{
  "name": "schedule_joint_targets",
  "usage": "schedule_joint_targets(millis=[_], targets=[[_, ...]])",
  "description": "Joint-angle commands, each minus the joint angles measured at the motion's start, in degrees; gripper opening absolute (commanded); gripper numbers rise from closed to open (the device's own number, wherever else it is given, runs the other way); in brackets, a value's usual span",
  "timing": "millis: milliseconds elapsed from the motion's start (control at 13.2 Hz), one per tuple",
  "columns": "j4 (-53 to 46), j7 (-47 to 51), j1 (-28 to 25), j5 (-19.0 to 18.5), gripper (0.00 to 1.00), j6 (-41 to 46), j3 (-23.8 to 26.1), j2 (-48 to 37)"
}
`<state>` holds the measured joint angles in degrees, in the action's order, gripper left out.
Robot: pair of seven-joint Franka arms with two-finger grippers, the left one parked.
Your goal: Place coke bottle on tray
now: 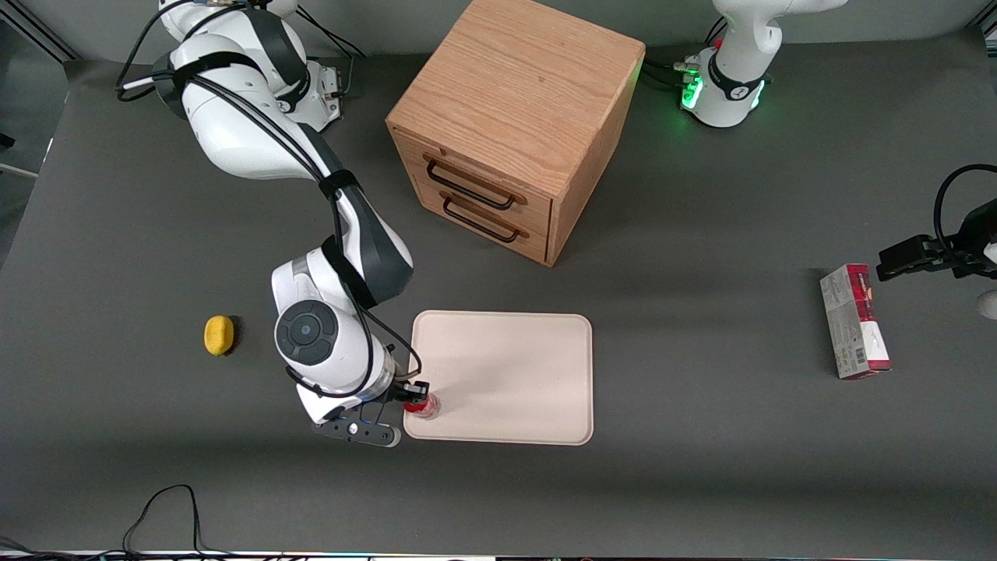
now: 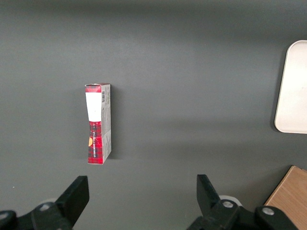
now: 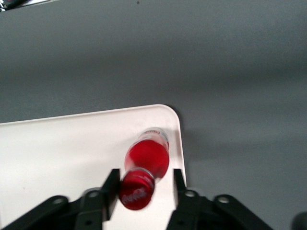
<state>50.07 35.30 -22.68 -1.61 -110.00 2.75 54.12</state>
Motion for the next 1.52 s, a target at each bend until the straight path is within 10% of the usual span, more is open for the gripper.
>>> schedule_joint_targets(millis=[0,606,1439], targets=[[-1.8,1.9,-0.5,-1.4,1.00,0.1,-0.1,0.6],[1.1,-3.1,1.3,-1.2,1.00,5.6,-0.3,-3.8],[52.4,-27.5,10.8,3.1,1.00,5.7,-4.8,-48.4]])
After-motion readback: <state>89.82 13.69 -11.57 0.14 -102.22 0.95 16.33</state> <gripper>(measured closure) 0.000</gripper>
